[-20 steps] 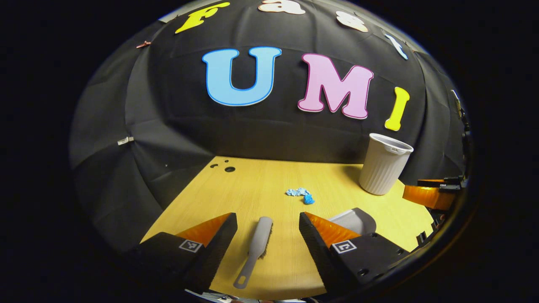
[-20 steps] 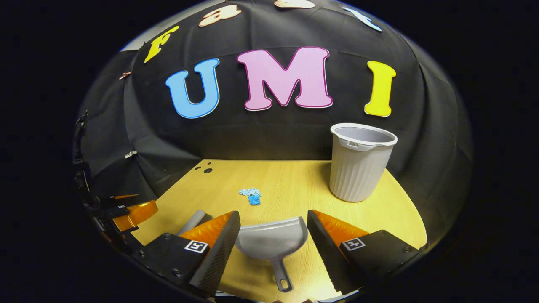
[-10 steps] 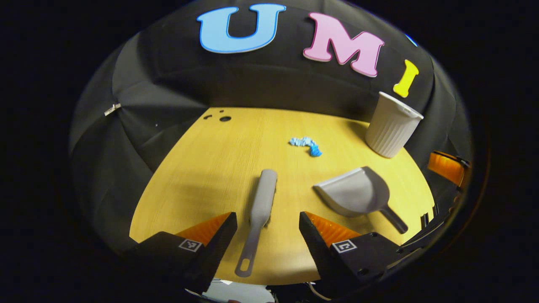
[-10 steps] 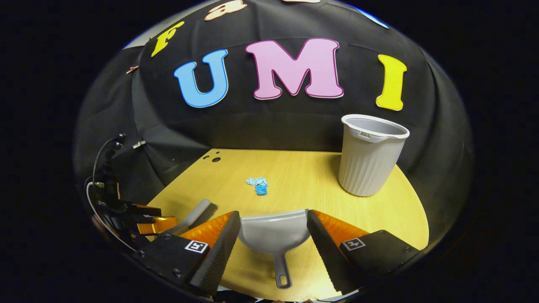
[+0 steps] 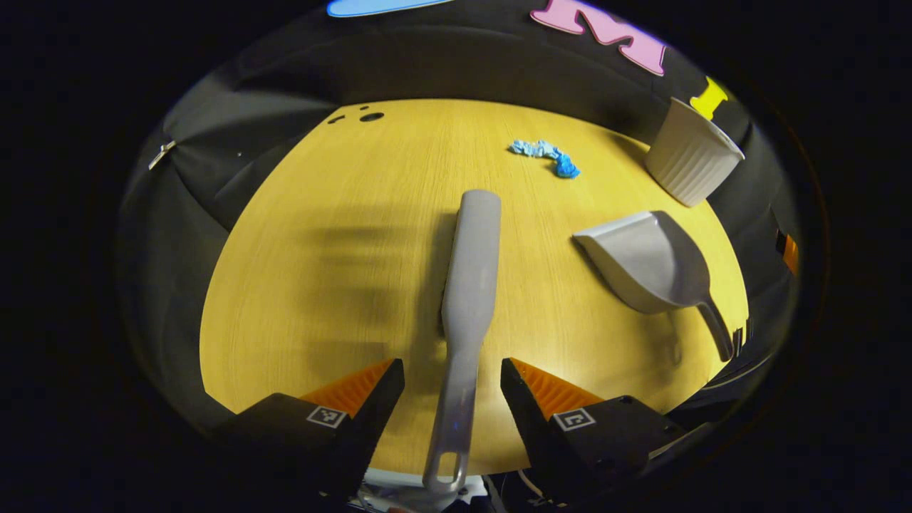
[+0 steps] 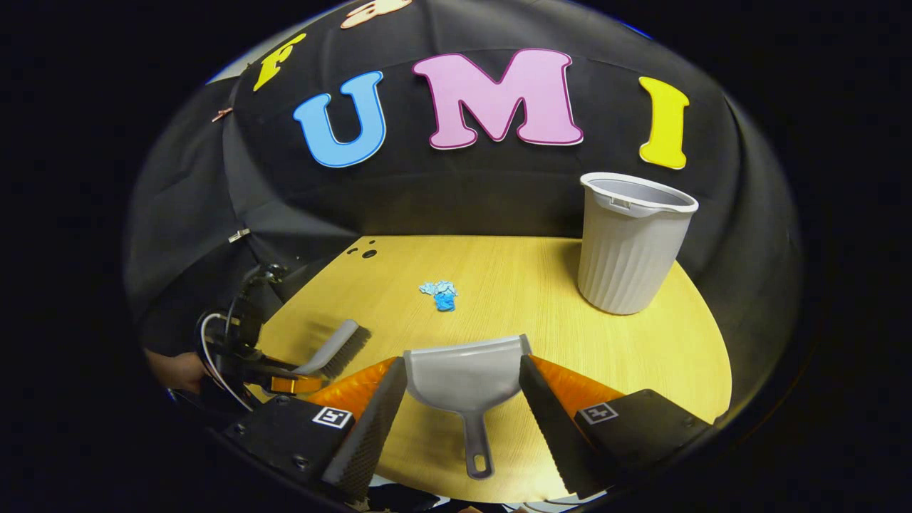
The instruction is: Pick up the small broom and dustpan from the desktop, sweep the trash into the dustpan with the broom, and then empty the trash into the garbage bin.
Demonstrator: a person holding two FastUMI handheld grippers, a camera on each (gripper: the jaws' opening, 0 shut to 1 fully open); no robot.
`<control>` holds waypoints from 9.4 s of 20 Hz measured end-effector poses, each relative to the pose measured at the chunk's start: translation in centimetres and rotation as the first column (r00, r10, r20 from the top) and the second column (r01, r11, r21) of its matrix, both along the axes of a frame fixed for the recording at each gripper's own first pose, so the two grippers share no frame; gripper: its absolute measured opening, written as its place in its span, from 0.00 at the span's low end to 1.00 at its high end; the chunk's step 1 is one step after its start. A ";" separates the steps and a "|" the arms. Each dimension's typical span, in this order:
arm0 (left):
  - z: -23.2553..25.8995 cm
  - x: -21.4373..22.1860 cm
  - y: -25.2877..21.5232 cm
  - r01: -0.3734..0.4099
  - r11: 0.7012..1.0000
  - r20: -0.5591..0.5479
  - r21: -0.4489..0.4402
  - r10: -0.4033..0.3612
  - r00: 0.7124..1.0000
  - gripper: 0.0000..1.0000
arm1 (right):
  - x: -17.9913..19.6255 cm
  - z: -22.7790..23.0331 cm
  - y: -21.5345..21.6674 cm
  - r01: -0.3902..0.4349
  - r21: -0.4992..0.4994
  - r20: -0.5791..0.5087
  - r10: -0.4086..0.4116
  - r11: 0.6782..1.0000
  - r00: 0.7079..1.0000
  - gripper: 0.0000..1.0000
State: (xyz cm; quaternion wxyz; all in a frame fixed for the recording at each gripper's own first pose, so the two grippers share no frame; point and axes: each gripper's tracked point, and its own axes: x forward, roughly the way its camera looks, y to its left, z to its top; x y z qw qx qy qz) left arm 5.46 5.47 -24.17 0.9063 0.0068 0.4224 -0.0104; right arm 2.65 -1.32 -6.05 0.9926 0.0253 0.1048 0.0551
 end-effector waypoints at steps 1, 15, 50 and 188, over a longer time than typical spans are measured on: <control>-0.5 0.3 -0.2 0.006 1.000 -0.023 -0.002 -0.006 1.000 0.88 | 0.0 -0.4 -0.1 -0.002 0.013 -0.013 0.003 1.000 1.000 0.99; -1.6 3.3 -0.5 0.045 0.998 -0.040 0.049 -0.043 0.998 0.30 | 1.2 -6.8 0.1 -0.041 0.032 -0.225 0.047 0.999 0.973 0.99; 5.2 7.6 0.8 0.004 1.000 0.109 -0.030 -0.001 0.994 0.29 | 6.5 -17.5 -1.0 -0.124 -0.169 -0.451 0.035 0.978 0.892 0.38; -4.0 10.8 3.7 0.166 0.913 0.304 -0.374 -0.049 0.952 0.25 | 12.0 18.3 -32.7 0.563 -0.466 0.166 -0.558 0.682 0.813 0.38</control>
